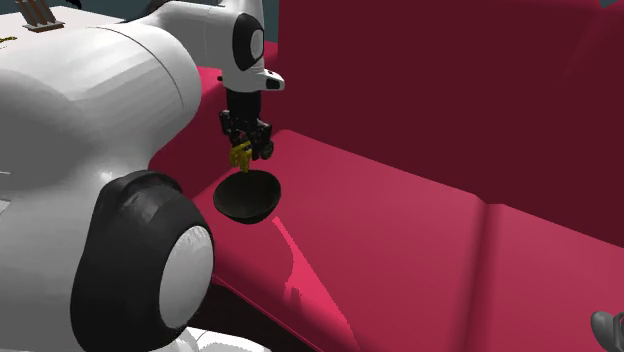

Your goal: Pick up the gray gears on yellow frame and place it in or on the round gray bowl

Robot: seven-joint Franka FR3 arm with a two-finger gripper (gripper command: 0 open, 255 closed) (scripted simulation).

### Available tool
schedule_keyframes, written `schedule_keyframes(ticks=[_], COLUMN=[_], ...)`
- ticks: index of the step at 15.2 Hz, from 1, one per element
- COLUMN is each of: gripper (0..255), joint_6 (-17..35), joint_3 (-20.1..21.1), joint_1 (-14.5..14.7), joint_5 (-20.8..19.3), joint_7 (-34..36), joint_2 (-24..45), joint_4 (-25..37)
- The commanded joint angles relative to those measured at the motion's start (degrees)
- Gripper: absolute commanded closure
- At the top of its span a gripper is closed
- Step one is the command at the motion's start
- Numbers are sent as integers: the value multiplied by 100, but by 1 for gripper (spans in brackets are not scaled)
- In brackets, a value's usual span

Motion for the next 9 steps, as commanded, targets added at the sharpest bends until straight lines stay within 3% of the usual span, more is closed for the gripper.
schedule_keyframes(ticks=[1,9], gripper=[255,255], joint_6=[-21,493], joint_3=[50,91], joint_1=[44,68], joint_5=[57,97], joint_7=[84,71], joint_2=[-450,-703], joint_4=[-420,-1185])
